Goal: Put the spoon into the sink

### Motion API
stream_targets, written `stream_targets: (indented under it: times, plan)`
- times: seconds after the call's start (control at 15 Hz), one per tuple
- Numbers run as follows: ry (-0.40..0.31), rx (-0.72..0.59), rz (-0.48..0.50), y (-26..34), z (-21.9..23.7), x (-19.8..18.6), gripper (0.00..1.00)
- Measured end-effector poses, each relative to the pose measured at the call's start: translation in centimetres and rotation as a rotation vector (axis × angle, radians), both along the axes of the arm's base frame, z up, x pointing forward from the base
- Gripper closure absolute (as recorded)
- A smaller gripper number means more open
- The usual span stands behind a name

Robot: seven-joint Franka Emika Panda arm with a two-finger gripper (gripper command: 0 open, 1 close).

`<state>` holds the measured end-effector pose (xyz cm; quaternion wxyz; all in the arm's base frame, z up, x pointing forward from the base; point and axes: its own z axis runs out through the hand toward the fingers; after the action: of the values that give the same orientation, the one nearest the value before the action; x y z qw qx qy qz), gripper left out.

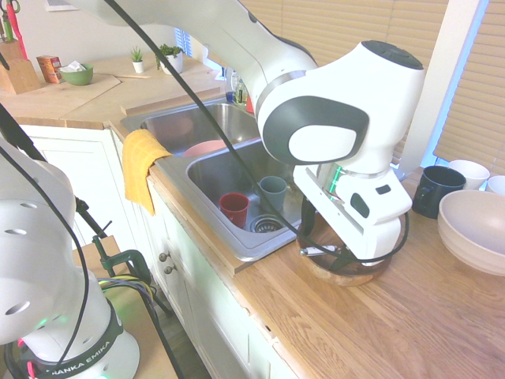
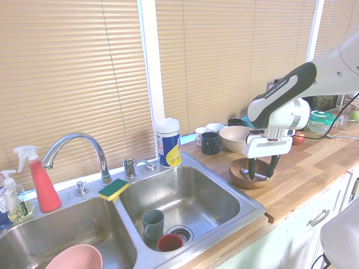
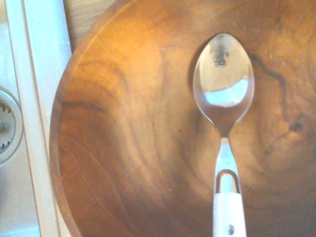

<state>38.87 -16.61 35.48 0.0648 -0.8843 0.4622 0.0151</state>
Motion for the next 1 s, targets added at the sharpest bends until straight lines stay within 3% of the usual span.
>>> stream_targets:
  times: [1.0]
  plan:
    - [0.018, 0.013, 0.024, 1.3, -1.1, 1.5, 1.00]
